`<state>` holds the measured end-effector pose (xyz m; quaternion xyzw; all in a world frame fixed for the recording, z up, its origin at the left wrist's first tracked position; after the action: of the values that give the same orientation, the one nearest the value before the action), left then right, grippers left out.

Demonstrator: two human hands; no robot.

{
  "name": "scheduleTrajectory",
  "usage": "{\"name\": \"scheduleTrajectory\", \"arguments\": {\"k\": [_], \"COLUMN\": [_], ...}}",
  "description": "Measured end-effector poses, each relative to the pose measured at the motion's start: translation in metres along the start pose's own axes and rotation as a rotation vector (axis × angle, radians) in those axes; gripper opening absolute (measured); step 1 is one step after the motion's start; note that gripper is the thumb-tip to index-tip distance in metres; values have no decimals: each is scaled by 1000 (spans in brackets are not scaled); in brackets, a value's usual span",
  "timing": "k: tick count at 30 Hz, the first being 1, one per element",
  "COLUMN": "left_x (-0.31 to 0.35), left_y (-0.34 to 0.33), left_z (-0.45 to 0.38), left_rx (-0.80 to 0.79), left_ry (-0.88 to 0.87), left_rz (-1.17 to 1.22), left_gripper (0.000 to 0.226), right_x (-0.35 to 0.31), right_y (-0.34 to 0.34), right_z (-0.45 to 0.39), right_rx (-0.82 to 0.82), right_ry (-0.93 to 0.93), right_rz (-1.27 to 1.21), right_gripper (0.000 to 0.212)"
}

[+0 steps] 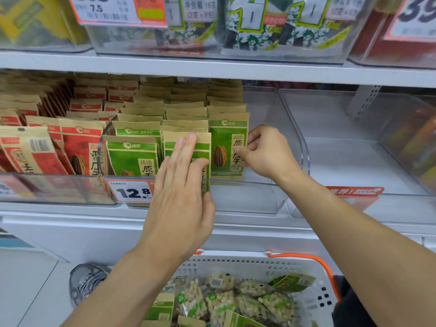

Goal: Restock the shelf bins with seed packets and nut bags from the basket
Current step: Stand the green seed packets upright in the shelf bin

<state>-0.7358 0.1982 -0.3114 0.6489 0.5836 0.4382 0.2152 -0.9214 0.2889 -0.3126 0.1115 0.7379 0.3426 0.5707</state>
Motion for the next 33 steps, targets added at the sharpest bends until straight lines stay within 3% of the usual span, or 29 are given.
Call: {"name": "scheduleTrajectory", "arguments": {"k": [5,11,15,17,19,24,30,33], "left_x": [0,5,11,15,18,18,1,-22], "left_y": [1,6,15,7,-14,-96,-180,-185], "left_z": [3,6,17,27,39,95,195,232], "left_rx": [5,102,301,308,209,-233,-846,-976], "left_ry": [-8,12,143,177,215,337,404,482], "left_rz": [-10,45,195,269,328,308,88,40], "left_gripper": [47,38,22,17,14,14,30,26], "right_x": [0,-13,-32,-36,-30,36,170,212], "right_y": [2,22,46,49,40,-20,-71,-85], "right_z": [4,27,64,88,111,156,206,231], "right_rx": [-31,101,269,298,202,-330,-804,-923], "right_ry": [-14,224,436,510,515,471,153,33], "right_rz": [-82,140,-46,-119,-136,127,542,587], "right_gripper": [10,38,27,22,21,10,27,34]}}
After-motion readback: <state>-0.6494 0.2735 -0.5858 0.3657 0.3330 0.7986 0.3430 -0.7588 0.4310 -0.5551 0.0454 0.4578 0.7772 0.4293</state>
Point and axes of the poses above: each hand's wrist, its own z-axis away from the middle knuckle, its own y-axis out of the back of the hand, x = y × z, the point moved 7 cm from there along -z, towards the middle knuckle, and after that the axes turned 2 degrees about x, right-handed, at the moved point
